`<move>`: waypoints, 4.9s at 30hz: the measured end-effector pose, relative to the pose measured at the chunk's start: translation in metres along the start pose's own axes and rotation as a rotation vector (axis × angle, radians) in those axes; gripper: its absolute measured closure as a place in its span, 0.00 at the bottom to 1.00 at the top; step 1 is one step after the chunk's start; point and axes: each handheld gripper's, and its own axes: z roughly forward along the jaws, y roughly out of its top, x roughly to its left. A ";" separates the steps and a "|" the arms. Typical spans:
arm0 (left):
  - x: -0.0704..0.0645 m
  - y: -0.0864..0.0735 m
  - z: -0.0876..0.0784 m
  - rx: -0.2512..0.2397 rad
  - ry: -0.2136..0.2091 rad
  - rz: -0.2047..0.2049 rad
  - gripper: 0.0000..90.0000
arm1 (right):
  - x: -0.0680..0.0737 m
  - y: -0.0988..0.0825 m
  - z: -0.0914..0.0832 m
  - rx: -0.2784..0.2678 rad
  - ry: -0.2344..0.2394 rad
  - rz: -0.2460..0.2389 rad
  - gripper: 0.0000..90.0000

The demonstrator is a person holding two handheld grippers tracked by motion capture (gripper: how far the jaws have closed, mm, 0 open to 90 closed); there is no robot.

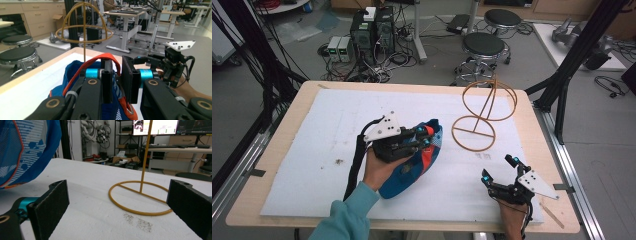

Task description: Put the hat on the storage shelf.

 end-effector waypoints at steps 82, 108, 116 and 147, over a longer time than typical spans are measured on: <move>0.035 -0.033 -0.057 0.213 0.182 0.007 0.88 | 0.000 0.000 0.000 -0.007 0.001 -0.017 0.04; 0.052 -0.084 -0.118 0.276 0.322 -0.077 0.67 | 0.001 0.000 0.000 0.000 0.005 -0.009 0.04; 0.056 -0.092 -0.142 0.201 0.364 -0.109 0.16 | 0.002 0.001 0.001 0.013 0.034 -0.034 0.04; 0.047 -0.154 -0.206 -0.012 0.482 -0.023 0.14 | 0.084 0.085 0.084 0.193 0.404 -0.146 0.04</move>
